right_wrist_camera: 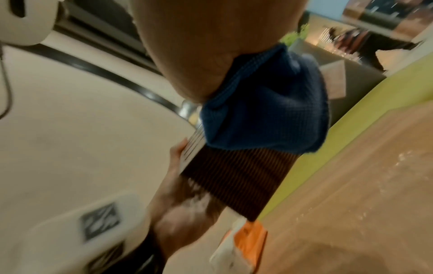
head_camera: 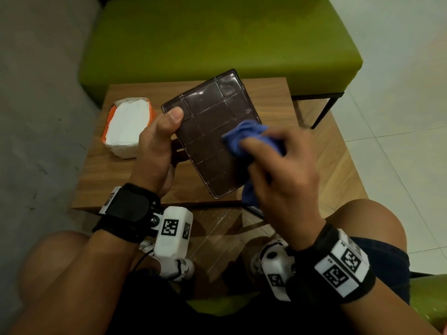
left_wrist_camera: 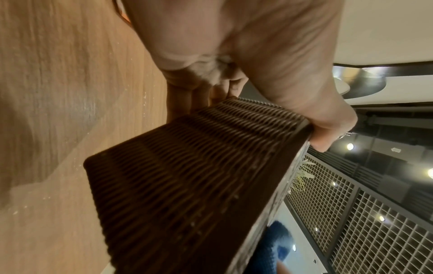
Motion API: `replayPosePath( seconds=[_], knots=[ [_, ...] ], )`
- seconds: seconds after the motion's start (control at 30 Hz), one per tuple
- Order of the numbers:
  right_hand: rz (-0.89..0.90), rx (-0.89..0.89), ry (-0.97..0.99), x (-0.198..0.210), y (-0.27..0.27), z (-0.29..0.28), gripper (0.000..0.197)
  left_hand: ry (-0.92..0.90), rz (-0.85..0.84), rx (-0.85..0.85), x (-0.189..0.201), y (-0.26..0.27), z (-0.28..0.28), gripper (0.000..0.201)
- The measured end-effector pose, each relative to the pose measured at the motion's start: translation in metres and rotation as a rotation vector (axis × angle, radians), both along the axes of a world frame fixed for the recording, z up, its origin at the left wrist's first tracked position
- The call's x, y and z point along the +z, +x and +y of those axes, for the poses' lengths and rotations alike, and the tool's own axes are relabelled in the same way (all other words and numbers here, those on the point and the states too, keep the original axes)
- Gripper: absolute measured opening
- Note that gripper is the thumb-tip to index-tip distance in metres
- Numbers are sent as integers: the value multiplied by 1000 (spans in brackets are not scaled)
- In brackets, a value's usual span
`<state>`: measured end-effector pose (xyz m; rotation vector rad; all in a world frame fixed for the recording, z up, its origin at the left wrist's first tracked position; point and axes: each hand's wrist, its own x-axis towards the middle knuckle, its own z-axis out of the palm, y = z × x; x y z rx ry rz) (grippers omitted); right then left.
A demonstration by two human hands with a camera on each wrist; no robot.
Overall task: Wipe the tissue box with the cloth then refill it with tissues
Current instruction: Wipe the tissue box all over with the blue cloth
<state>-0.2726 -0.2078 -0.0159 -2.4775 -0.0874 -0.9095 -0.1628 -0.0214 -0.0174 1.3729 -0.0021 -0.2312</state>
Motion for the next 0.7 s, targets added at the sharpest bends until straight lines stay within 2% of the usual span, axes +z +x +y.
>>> replayPosePath(
  seconds=[0.07,0.13,0.27,0.3,0.43,0.5,0.6,0.7],
  knots=[
    [-47,-140,106,4,7,-8,24,-5,-2,-4,0,-1,0,62],
    [-35,-140,102,5,6,-2,24,-7,1,2,-1,-1,-1,61],
    [91,199,-102,-7,-9,9,26,-7,16,14,-5,1,0,69],
    [107,230,-124,-7,-9,5,27,-6,22,13,-7,1,1,71],
    [29,-12,-3,-1,3,-20,23,-45,56,44,-7,1,5,75],
    [19,-60,23,0,1,-15,23,-60,61,63,-5,1,3,75],
    [79,116,-46,-8,-15,11,30,-57,61,80,-5,3,-1,75],
    [132,265,-83,-12,-24,16,27,-50,69,67,-6,3,-1,74]
  ],
)
